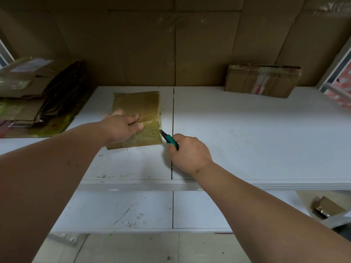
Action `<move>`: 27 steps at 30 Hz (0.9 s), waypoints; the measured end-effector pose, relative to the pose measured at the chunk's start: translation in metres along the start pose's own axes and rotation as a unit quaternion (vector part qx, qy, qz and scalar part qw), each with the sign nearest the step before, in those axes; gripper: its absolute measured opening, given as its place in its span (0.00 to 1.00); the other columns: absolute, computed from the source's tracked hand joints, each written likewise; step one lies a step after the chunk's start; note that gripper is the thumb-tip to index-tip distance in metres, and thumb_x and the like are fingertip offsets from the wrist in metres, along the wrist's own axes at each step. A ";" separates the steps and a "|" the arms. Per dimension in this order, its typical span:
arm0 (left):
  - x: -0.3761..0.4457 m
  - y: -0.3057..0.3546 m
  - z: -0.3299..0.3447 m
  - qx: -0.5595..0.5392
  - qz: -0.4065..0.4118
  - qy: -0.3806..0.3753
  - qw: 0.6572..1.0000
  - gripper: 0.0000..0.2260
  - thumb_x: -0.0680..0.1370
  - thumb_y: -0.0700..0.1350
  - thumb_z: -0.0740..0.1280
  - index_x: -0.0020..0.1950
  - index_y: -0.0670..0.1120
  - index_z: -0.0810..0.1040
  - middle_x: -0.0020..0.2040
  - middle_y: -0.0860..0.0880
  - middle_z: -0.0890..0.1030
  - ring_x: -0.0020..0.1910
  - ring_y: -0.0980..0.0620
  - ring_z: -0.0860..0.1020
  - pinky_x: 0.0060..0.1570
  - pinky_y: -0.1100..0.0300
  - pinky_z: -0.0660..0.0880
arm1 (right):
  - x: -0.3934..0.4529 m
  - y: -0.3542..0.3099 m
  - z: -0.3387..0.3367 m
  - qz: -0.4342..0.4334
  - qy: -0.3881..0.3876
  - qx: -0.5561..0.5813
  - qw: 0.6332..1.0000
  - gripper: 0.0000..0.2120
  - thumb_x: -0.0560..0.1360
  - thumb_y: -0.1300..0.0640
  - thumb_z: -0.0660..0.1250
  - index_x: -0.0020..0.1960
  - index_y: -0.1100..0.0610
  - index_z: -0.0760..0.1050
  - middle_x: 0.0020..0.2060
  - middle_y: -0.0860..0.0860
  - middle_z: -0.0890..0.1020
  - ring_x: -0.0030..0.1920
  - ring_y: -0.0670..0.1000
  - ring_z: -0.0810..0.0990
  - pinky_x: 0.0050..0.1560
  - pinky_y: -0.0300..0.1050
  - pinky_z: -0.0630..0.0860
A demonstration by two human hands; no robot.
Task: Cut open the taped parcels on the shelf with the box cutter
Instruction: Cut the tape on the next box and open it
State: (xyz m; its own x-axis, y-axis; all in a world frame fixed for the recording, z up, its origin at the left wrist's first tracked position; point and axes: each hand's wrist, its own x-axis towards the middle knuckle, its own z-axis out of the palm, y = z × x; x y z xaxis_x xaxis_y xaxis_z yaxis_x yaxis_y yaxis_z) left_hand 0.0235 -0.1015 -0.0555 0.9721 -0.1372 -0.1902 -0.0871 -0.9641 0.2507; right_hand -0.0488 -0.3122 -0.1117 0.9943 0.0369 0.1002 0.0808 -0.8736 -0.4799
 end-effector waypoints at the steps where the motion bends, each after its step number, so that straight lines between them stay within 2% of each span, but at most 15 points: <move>1: 0.000 0.000 0.000 0.000 0.000 0.001 1.000 0.27 0.79 0.66 0.53 0.78 0.59 0.60 0.72 0.46 0.62 0.73 0.41 0.58 0.73 0.45 0.56 | 0.001 -0.001 0.000 -0.004 -0.002 -0.004 1.000 0.07 0.78 0.50 0.57 0.47 0.50 0.72 0.31 0.46 0.73 0.32 0.48 0.72 0.30 0.42 0.62; 5: -0.001 0.001 0.000 -0.002 -0.001 0.003 1.000 0.27 0.79 0.66 0.53 0.77 0.59 0.60 0.72 0.46 0.62 0.73 0.40 0.57 0.72 0.45 0.56 | 0.002 -0.003 0.002 -0.006 -0.002 -0.007 1.000 0.08 0.78 0.51 0.57 0.50 0.51 0.74 0.32 0.46 0.73 0.32 0.47 0.71 0.30 0.42 0.63; 15: 0.001 -0.003 0.002 0.001 -0.001 0.007 1.000 0.28 0.79 0.67 0.52 0.77 0.60 0.59 0.71 0.47 0.63 0.72 0.41 0.57 0.72 0.44 0.57 | -0.002 -0.003 0.000 0.008 0.007 0.015 1.000 0.06 0.78 0.51 0.58 0.43 0.50 0.68 0.30 0.47 0.72 0.31 0.48 0.70 0.28 0.43 0.60; 22: 0.000 -0.002 0.002 0.006 0.001 0.008 1.000 0.28 0.79 0.67 0.52 0.78 0.60 0.59 0.72 0.47 0.62 0.73 0.41 0.57 0.71 0.46 0.56 | -0.003 -0.003 0.000 0.013 0.009 0.031 0.999 0.06 0.78 0.51 0.58 0.45 0.52 0.70 0.31 0.48 0.73 0.34 0.53 0.73 0.29 0.43 0.62; 27: 0.000 -0.003 0.003 -0.006 0.003 0.012 1.000 0.27 0.79 0.66 0.53 0.77 0.60 0.60 0.71 0.48 0.63 0.73 0.42 0.57 0.71 0.45 0.56 | -0.001 -0.004 0.001 0.007 0.007 0.022 1.000 0.06 0.78 0.51 0.58 0.44 0.51 0.69 0.31 0.47 0.72 0.31 0.47 0.70 0.28 0.43 0.60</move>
State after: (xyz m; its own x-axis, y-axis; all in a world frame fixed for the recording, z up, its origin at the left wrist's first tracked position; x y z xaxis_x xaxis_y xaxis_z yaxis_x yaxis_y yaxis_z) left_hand 0.0233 -0.0998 -0.0590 0.9767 -0.1370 -0.1652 -0.0904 -0.9607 0.2624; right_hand -0.0502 -0.3080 -0.1105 0.9943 0.0186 0.1052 0.0709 -0.8515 -0.5196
